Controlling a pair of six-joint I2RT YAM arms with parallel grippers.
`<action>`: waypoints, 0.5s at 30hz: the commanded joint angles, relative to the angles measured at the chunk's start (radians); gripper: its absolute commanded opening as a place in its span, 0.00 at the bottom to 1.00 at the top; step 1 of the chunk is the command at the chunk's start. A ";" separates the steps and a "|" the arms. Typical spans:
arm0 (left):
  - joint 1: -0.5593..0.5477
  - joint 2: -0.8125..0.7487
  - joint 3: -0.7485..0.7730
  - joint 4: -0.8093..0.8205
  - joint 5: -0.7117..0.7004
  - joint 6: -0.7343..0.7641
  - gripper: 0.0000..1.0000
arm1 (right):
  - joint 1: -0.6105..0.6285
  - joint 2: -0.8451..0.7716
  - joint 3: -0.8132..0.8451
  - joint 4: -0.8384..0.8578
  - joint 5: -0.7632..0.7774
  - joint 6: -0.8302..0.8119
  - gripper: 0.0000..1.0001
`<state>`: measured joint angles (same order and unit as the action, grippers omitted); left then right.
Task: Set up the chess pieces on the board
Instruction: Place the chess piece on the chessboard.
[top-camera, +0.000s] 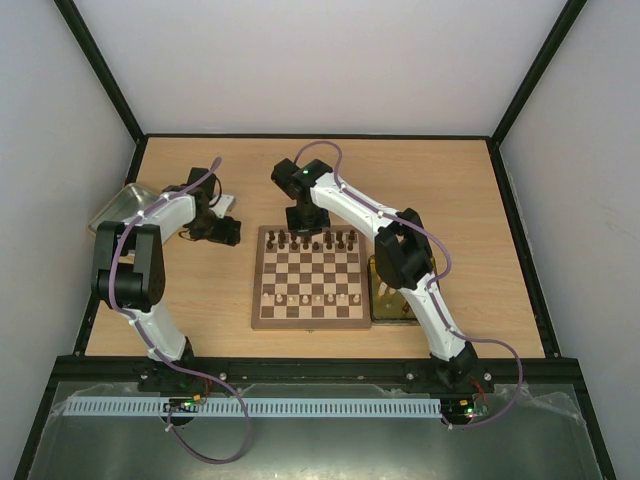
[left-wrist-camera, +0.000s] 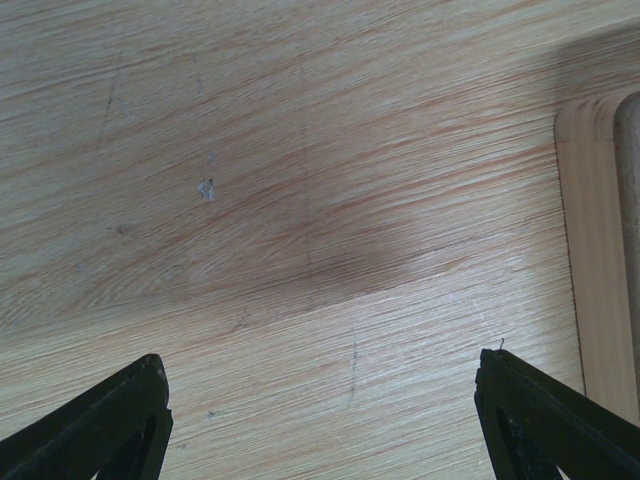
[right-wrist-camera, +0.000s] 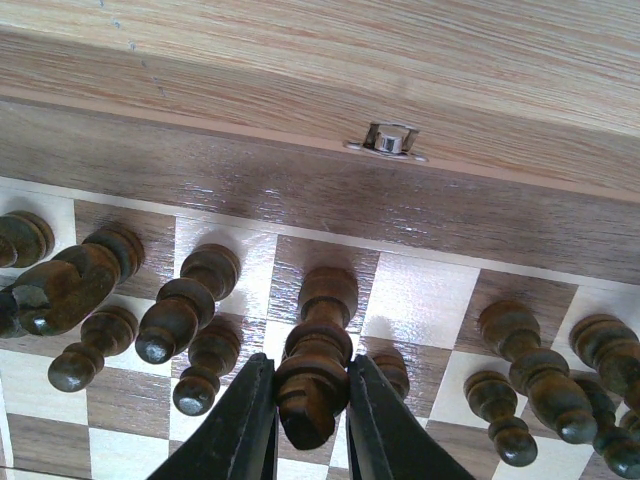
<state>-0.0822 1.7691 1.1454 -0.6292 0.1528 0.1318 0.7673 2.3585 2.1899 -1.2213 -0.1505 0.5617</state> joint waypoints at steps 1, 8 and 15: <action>-0.007 0.008 0.022 -0.006 -0.004 0.009 0.84 | 0.009 0.004 -0.013 -0.007 0.016 0.002 0.16; -0.009 0.010 0.025 -0.009 -0.004 0.008 0.83 | 0.010 -0.015 -0.009 -0.009 0.047 0.006 0.29; -0.014 0.011 0.025 -0.009 -0.006 0.007 0.84 | 0.010 -0.039 -0.004 -0.017 0.075 0.009 0.31</action>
<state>-0.0906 1.7691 1.1454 -0.6296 0.1524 0.1318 0.7673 2.3585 2.1845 -1.2217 -0.1207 0.5652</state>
